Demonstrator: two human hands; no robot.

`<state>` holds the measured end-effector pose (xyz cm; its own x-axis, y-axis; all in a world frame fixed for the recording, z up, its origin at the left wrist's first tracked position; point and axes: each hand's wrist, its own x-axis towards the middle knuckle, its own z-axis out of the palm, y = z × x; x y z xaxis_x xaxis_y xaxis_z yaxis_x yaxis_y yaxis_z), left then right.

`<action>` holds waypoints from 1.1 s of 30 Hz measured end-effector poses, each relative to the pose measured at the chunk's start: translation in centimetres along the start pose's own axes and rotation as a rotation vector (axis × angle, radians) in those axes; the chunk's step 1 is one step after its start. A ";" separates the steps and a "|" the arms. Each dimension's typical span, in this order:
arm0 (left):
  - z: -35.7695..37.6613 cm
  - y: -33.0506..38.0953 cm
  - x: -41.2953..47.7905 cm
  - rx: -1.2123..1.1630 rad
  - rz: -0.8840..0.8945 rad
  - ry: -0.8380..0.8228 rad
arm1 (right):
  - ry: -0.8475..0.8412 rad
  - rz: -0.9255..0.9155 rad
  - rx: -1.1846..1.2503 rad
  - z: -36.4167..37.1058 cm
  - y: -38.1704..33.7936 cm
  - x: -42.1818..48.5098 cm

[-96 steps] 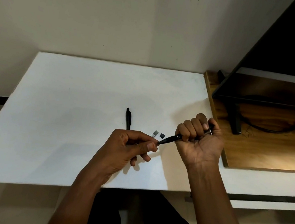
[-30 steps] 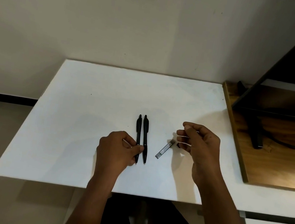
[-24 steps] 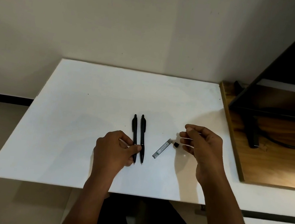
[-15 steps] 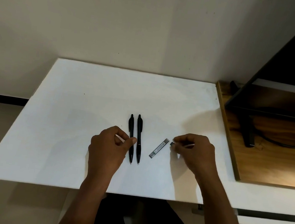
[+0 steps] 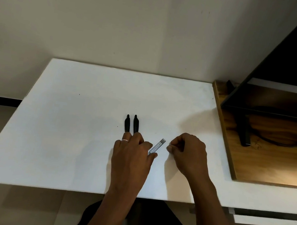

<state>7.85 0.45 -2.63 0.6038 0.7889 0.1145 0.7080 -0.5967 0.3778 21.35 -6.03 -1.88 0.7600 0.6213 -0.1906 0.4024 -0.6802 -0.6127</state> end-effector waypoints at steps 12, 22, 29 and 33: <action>-0.6 -0.6 0.0 -0.155 0.015 0.157 | -0.086 0.161 0.774 -1.2 0.4 0.2; -1.2 -1.0 0.1 -0.169 0.051 0.195 | -0.208 0.085 0.940 -1.9 -0.3 -0.2; -1.4 -1.1 0.2 -0.310 0.054 0.155 | -0.280 0.031 0.901 -2.4 0.0 -0.1; -1.4 -1.2 0.5 -0.419 0.026 0.125 | -0.284 -0.009 0.879 -2.5 0.1 -0.1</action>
<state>6.78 1.72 -1.71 0.5520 0.8017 0.2294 0.4681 -0.5256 0.7104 22.65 -7.12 0.00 0.5579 0.7765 -0.2929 -0.2129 -0.2072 -0.9549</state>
